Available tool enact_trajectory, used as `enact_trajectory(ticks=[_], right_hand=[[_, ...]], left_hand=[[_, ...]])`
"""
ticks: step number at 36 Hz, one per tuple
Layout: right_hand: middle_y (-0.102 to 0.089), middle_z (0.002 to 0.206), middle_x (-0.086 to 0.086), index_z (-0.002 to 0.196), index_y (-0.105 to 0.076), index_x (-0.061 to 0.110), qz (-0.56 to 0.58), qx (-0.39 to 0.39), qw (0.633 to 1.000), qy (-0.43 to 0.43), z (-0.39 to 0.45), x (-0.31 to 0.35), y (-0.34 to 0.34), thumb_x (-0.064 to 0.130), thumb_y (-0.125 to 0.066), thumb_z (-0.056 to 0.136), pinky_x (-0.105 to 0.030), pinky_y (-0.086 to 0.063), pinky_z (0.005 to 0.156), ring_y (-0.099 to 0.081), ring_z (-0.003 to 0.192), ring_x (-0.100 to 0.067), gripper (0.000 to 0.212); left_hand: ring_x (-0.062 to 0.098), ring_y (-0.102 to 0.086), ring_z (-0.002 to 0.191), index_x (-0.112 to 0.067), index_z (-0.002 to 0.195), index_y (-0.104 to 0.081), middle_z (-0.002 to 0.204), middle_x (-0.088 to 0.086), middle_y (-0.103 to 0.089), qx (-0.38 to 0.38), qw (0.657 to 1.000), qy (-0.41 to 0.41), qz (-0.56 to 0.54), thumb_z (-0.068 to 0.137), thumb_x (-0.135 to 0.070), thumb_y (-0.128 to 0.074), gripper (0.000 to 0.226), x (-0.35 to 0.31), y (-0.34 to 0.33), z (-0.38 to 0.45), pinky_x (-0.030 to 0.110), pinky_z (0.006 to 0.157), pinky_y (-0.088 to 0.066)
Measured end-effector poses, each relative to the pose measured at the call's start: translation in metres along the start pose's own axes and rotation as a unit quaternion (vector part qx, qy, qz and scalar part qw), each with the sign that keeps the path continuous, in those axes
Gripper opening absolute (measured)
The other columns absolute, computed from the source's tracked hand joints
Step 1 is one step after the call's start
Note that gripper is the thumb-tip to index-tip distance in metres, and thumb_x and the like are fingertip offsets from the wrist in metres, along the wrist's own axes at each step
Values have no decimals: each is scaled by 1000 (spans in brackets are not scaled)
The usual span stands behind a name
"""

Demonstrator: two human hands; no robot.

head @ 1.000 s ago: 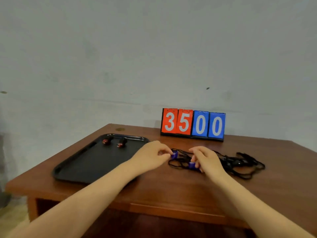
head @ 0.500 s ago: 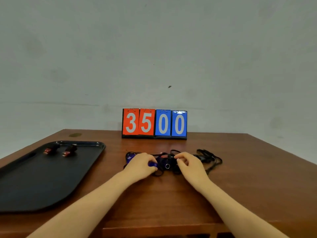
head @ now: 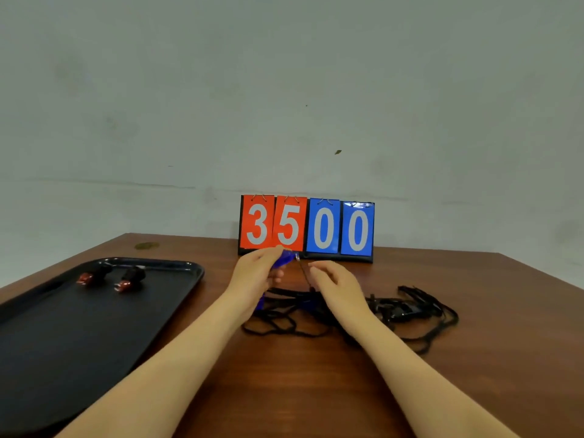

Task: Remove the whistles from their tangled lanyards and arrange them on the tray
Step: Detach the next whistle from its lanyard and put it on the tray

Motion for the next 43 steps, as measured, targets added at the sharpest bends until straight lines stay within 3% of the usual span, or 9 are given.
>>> enact_trajectory(ticks=[3, 8, 15, 19, 23, 32, 36, 40, 43], right_hand=[[-55, 111, 19, 118, -60, 32, -81, 68, 993, 60, -4, 6, -17, 41, -53, 94, -17, -40, 89, -47, 106, 3, 26], [-59, 91, 11, 82, -62, 25, -134, 59, 984, 101, -9, 22, -16, 37, -55, 93, -21, -40, 80, -48, 94, -2, 18], [-69, 73, 5, 58, -65, 20, 140, 30, 989, -28, -5, 27, 12, 28, -58, 93, -30, -44, 90, -64, 88, -11, 36], [-57, 62, -3, 60, -56, 13, 464, 34, 879, -106, 0, 21, 22, 20, -54, 95, -37, -48, 84, -59, 68, -19, 36], [-41, 54, 2, 71, -54, 13, 620, -3, 778, -105, 1, 22, 45, 24, -52, 95, -30, -42, 69, -47, 57, -17, 26], [-35, 59, 6, 89, -62, 12, 651, -49, 753, -76, -2, 16, 71, 20, -42, 99, -18, -30, 46, -31, 48, -8, 24], [-35, 54, 5, 97, -63, 10, 576, -33, 814, -63, -5, 19, 69, 20, -42, 101, -18, -23, 39, -25, 41, -7, 24], [-44, 55, 9, 102, -69, 11, 184, -25, 982, -28, -13, 28, 61, 21, -44, 100, -17, -29, 45, -35, 45, -8, 27], [-67, 82, 13, 87, -71, 28, -67, 66, 994, 57, -25, 43, 37, 26, -48, 99, -13, -42, 72, -59, 77, 3, 26]], left_hand=[[17, -63, 83, -16, 102, -63, 96, 8, -67, 4, 998, 3, -69, 94, -25, -60, 13, -3, 1, 0, 31, 81, -53], [17, -64, 85, -22, 98, -64, 93, 6, -70, -14, 996, -48, -67, 94, -25, -59, 7, -16, 1, -6, 33, 86, -54], [11, -64, 80, -20, 104, -63, 87, 1, -69, -176, 981, -74, -40, 96, -25, -57, 11, -12, 48, 4, 23, 70, -51], [14, -66, 82, -15, 116, -64, 88, 1, -70, -185, 980, -71, -4, 96, -21, -56, 22, 1, 50, 7, 29, 78, -54], [14, -65, 83, -12, 118, -64, 91, 3, -69, -213, 975, -68, 12, 98, -20, -54, 25, 5, 56, 7, 29, 77, -53], [14, -60, 83, -9, 125, -58, 100, 8, -65, -258, 965, -40, 19, 101, -21, -45, 29, 7, 64, 4, 33, 81, -50], [12, -51, 67, -9, 107, -56, 80, 6, -56, -219, 964, 58, -136, 100, -16, -45, 15, 22, 53, 5, 27, 70, -46], [11, -42, 54, -10, 75, -55, 64, 3, -48, -103, 976, 58, -183, 96, -21, -52, 24, 16, 34, 0, 24, 60, -40], [11, -41, 48, -10, 71, -55, 56, 0, -45, 7, 993, 39, -108, 94, -32, -56, 32, 5, 12, -8, 24, 58, -39]])
Point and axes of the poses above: each hand's wrist, its own z-axis towards the middle knuckle, its own y-axis out of the back of the hand, x = y × z, the point moved 7 cm from there along z, towards the middle knuckle
